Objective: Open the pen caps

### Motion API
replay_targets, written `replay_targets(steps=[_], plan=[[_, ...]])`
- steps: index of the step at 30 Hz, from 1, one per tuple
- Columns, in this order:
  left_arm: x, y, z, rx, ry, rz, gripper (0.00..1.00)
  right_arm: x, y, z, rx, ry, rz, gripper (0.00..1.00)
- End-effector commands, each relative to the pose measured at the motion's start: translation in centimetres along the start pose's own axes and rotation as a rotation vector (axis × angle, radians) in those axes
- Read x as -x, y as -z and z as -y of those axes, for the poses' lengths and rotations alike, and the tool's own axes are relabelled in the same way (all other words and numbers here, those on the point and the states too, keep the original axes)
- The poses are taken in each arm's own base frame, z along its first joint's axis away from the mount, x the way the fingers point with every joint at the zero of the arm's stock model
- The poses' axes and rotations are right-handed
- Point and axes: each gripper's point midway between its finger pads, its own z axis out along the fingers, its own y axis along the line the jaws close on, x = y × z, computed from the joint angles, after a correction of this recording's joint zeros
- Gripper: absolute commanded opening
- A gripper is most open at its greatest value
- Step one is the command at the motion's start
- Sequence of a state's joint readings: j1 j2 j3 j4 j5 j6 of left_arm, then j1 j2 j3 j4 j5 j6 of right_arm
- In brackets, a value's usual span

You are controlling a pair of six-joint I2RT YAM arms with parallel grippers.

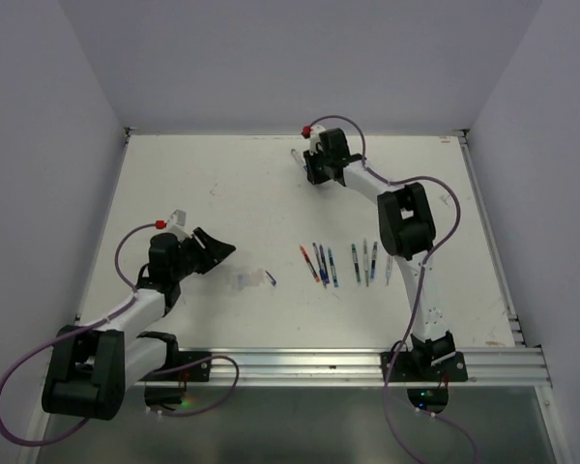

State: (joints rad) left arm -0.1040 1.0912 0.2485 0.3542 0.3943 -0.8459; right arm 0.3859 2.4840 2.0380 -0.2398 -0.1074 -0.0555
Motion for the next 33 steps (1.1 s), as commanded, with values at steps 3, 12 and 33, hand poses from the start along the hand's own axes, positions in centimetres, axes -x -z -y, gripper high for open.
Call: replay_targets(steps=[3, 12, 33], plan=[[2.1, 0.3, 3.4, -0.107, 0.008, 0.047, 0.51, 6.5, 10.6, -4.2, 0.086, -0.063, 0.227, 0.0], [3.9, 0.3, 9.8, -0.319, 0.026, 0.035, 0.52, -0.2, 20.8, -13.7, 0.219, -0.054, 0.176, 0.0], [1.4, 1.4, 14.2, -0.391, 0.028, -0.022, 0.53, -6.2, 28.9, -23.9, 0.411, -0.07, 0.151, 0.0]])
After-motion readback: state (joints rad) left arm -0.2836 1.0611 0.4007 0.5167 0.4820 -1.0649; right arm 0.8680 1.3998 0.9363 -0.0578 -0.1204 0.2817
